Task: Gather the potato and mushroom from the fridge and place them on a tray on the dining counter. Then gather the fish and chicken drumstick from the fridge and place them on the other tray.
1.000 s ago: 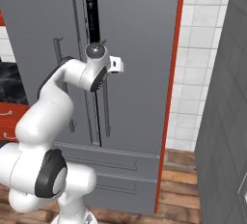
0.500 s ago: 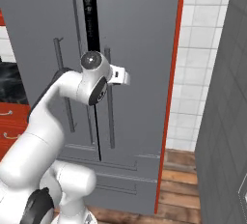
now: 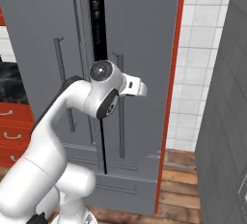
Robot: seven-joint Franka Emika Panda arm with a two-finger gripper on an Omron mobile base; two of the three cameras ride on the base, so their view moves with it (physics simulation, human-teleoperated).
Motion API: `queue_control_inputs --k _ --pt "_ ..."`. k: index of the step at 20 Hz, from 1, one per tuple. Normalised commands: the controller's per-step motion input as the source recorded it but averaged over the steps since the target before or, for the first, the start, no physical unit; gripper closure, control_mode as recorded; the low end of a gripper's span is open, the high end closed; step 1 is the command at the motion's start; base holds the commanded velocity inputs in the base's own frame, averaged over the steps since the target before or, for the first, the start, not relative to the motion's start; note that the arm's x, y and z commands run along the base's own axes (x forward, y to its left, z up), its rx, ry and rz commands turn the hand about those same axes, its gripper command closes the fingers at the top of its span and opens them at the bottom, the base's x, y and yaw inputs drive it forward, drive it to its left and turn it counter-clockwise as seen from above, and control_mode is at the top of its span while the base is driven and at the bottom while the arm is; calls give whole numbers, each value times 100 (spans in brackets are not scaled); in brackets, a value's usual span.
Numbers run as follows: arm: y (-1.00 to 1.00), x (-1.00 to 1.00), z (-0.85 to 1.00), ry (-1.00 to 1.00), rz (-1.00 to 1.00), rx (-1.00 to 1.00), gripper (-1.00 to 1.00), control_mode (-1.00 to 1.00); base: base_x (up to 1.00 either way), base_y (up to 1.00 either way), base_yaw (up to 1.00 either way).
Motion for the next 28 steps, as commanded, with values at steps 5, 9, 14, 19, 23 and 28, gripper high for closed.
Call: queue_control_inputs --k 5,9,14,19,23,28 --pt "-53 -40 15 11 -2 0 -100 -100 0 0 0" --pt "-9 -100 6 0 0 0 -100 -100 0 0 0" --pt "39 -100 0 0 0 -2 -100 -100 0 0 0" --pt "90 -72 0 0 0 -11 -100 -100 0 0 0" --pt "100 -2 0 0 -1 -22 -100 -100 0 0 0" --pt "100 6 2 -2 -1 -29 -100 -100 0 0 0"
